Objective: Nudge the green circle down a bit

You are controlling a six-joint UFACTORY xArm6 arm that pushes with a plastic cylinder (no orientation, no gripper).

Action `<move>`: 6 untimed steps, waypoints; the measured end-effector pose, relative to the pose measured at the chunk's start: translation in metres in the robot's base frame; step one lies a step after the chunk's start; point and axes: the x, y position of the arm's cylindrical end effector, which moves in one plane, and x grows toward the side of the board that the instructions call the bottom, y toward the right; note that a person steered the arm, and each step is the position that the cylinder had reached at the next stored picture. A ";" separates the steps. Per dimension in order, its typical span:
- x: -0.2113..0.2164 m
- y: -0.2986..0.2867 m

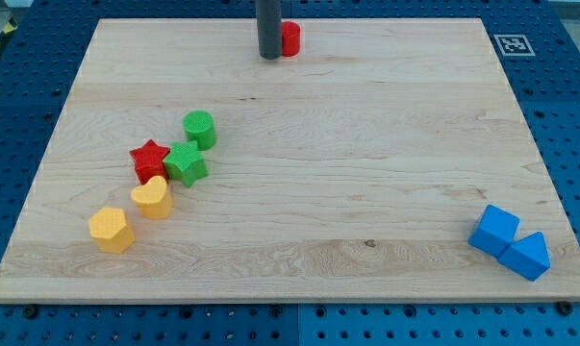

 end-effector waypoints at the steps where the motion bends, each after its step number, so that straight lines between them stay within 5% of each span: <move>1: 0.000 -0.014; 3: 0.033 -0.073; 6: 0.159 -0.110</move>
